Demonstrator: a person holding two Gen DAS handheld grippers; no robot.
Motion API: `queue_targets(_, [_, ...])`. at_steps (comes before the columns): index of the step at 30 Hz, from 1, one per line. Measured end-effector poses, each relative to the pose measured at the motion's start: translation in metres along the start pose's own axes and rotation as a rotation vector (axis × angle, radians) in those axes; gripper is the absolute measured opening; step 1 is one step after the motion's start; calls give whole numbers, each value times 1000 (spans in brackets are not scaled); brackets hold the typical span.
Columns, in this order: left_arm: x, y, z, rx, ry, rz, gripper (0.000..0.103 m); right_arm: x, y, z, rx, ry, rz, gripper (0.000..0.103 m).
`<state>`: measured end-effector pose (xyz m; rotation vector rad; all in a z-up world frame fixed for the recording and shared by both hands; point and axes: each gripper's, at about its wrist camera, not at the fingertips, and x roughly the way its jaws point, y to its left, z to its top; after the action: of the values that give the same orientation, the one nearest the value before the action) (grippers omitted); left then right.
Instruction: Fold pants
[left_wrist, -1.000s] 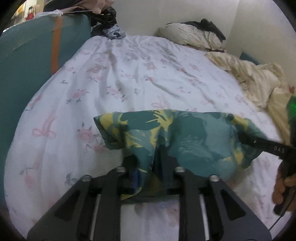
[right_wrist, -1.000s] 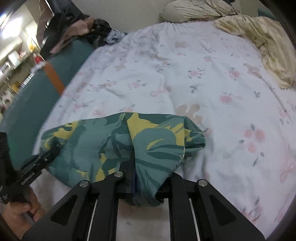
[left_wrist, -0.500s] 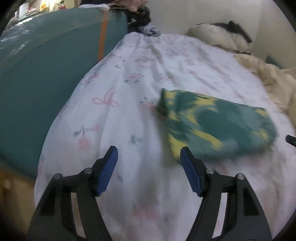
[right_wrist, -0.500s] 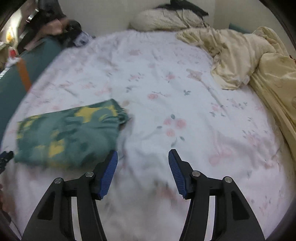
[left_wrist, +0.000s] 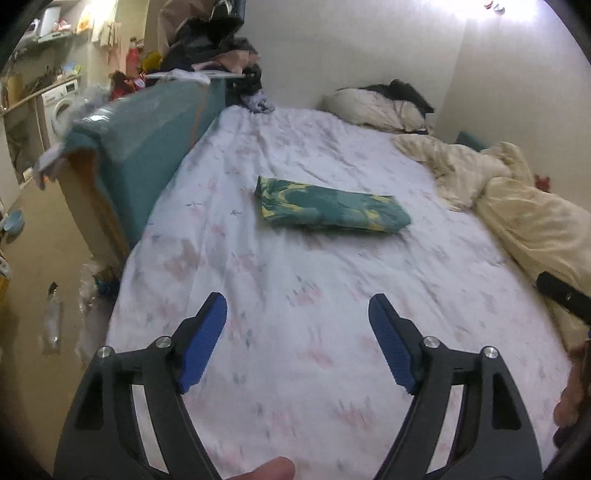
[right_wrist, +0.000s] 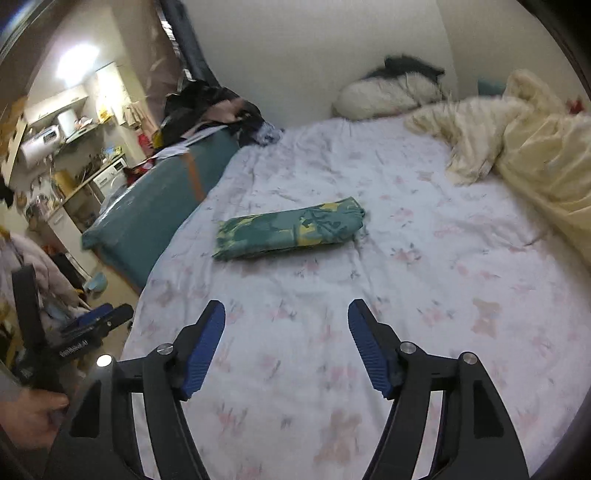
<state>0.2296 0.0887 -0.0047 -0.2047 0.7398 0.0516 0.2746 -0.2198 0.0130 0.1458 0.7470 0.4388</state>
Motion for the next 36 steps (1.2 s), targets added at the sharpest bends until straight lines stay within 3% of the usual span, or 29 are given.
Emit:
queue_targets(3, [-57,-19,-18,40,-72,24,91,-50,23,-22,-29,-50,-43,75])
queue_targets(4, [-73,-24,-24,50,-89,26,102,-65,28,-28,-24,-67,-59,77])
queue_targets(10, [-144,-36,-56,63,-164,69,103,-127,55,-57,-44,-102,-131,84])
queue_targets(14, [-172,-34,-77,33,-175,47,103,-154,69,-81,-72,-139,-127,103])
queue_targets(16, [-184,-39,-86,62,-192,54,103,-160,74,-94,-83,-135,-131,103])
queue_targets(21, [-203,-46,-105,97,-222,82,103,-173,89,-123,-102,-149,-152,103])
queue_targets(27, [-194,-43,-140,68,-186,101,103,-180,93,-159,-109,-212,-159,103])
queue_targets(32, [-182,-57,-155,144,-209,111,103,-161,90,-172,-114,-187,-174,103])
queue_targets(36, [-177,-54,-151,111,-186,92,103,-148,88,-172,-90,-166,-185,103])
